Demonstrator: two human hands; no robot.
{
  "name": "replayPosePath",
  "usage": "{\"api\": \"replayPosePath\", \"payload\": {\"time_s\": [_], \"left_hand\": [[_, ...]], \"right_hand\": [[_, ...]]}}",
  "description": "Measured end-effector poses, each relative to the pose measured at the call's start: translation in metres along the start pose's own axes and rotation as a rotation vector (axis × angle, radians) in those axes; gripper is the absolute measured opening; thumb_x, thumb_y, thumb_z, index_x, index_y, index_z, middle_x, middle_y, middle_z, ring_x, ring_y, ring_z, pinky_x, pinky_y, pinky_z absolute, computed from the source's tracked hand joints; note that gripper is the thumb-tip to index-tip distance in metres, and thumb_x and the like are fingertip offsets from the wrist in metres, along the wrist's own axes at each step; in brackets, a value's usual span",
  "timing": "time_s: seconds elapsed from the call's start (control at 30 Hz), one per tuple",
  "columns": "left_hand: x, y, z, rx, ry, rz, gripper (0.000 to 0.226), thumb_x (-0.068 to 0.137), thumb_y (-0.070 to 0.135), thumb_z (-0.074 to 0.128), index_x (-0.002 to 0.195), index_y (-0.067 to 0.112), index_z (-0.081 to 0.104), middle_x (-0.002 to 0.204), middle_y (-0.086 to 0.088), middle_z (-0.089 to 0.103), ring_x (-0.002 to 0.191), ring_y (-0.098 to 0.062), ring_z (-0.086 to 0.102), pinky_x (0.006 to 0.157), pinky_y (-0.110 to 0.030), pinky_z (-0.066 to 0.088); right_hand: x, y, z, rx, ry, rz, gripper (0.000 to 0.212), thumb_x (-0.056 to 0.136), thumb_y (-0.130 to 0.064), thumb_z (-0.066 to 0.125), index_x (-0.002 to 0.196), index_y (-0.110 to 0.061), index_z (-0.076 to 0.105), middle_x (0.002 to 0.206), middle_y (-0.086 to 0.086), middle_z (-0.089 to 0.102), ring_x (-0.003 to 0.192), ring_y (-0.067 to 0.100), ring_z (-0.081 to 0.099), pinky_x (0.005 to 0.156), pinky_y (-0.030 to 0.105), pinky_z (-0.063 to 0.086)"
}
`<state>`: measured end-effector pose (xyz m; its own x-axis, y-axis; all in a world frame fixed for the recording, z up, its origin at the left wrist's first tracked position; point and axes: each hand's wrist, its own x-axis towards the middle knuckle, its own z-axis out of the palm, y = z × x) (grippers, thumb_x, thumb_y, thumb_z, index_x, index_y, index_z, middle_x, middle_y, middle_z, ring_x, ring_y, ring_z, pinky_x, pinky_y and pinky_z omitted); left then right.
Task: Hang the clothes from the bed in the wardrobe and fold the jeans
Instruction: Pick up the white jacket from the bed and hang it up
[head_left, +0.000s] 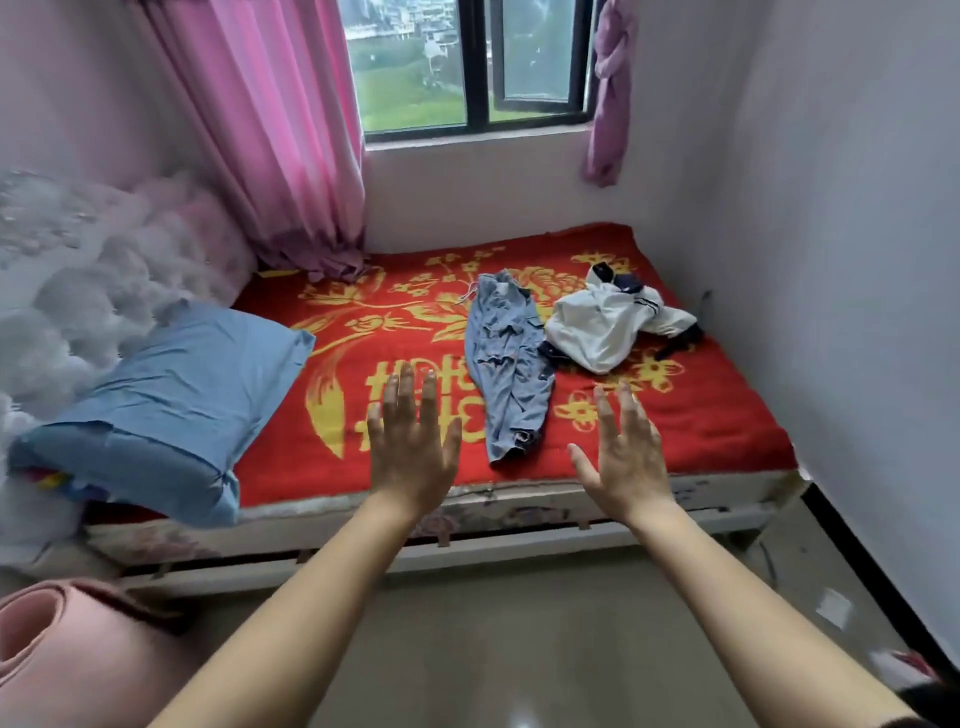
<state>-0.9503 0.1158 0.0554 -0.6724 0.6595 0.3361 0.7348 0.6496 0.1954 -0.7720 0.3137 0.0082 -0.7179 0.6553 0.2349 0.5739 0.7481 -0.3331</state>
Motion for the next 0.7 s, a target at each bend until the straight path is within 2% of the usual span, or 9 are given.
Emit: {"api": "replayPosePath", "payload": {"time_s": [0.23, 0.33, 0.47, 0.7], "left_hand": [[0.112, -0.015, 0.099, -0.017, -0.106, 0.068, 0.070, 0.097, 0.049, 0.044, 0.154, 0.014, 0.023, 0.161, -0.014, 0.014, 0.148, -0.033, 0.014, 0.115, -0.055, 0.020], [0.174, -0.024, 0.129, -0.038, -0.191, 0.053, 0.074, 0.098, 0.052, 0.038, 0.157, 0.015, 0.012, 0.163, -0.013, 0.002, 0.150, -0.032, 0.005, 0.117, -0.053, 0.014], [0.268, -0.028, 0.159, -0.059, -0.233, 0.152, 0.077, 0.099, 0.054, 0.035, 0.157, 0.018, 0.000, 0.163, -0.011, -0.011, 0.150, -0.030, -0.006, 0.119, -0.053, 0.008], [0.386, 0.021, 0.238, -0.073, -0.286, 0.209, 0.076, 0.098, 0.051, 0.042, 0.157, 0.014, 0.012, 0.163, -0.016, 0.004, 0.150, -0.033, 0.007, 0.115, -0.052, 0.023]], "right_hand": [[0.087, 0.041, 0.064, -0.060, -0.142, 0.149, 0.096, 0.094, -0.049, 0.055, 0.158, -0.024, -0.012, 0.163, 0.014, -0.021, 0.153, 0.034, 0.001, 0.123, 0.049, 0.013], [0.140, 0.056, 0.079, -0.121, -0.201, 0.220, 0.096, 0.095, -0.049, 0.053, 0.157, -0.024, -0.016, 0.162, 0.016, -0.024, 0.153, 0.035, -0.001, 0.124, 0.048, 0.012], [0.211, 0.076, 0.084, -0.135, -0.189, 0.271, 0.095, 0.095, -0.050, 0.052, 0.156, -0.025, -0.017, 0.162, 0.015, -0.024, 0.153, 0.035, 0.001, 0.123, 0.048, 0.013], [0.285, 0.136, 0.104, -0.107, -0.177, 0.355, 0.092, 0.093, -0.046, 0.056, 0.158, -0.026, -0.007, 0.165, 0.014, -0.012, 0.152, 0.034, 0.009, 0.122, 0.048, 0.019]]}}
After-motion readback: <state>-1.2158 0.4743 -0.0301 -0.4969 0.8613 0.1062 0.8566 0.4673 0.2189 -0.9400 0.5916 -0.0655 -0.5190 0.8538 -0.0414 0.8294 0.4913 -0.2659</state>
